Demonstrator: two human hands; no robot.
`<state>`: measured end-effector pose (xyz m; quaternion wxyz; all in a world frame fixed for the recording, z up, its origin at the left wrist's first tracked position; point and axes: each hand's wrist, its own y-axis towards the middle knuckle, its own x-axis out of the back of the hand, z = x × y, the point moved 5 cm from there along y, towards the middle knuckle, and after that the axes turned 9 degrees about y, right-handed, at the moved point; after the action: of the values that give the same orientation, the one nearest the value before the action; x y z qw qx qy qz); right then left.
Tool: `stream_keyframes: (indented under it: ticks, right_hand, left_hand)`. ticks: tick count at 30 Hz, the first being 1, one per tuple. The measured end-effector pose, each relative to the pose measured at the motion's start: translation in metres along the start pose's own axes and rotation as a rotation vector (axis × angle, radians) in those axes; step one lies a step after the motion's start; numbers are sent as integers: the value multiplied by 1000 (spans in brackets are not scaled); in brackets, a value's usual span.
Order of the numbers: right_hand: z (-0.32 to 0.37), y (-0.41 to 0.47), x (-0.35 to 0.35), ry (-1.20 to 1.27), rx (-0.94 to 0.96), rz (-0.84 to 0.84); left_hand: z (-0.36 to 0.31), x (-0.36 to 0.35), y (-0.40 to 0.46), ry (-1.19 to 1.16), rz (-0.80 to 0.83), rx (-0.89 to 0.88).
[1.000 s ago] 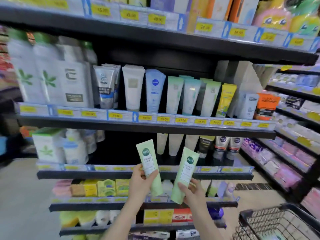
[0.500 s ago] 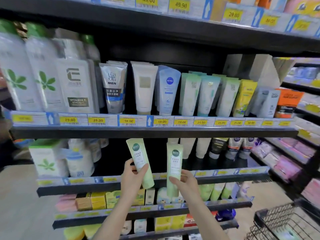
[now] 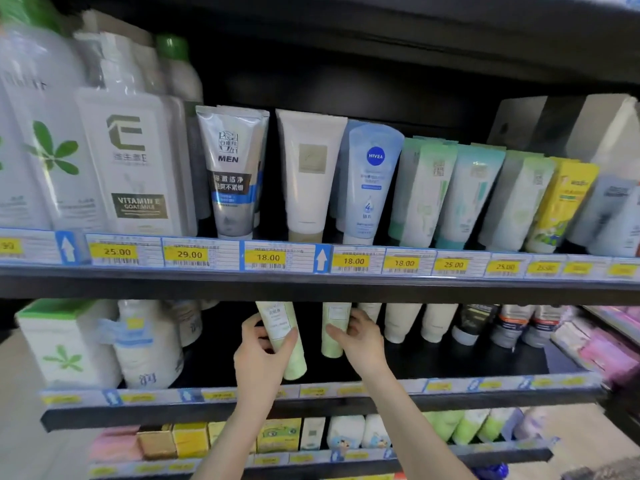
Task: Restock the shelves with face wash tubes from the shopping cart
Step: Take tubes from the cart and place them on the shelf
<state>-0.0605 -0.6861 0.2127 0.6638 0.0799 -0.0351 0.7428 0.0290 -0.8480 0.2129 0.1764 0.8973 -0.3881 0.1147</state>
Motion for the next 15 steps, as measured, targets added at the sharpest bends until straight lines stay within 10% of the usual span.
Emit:
stream_keyframes:
  ticks: [15]
  right_hand:
    - [-16,36,-15,-362,96,-126]
  left_hand:
    - [10,-4,2,48,-2,-86]
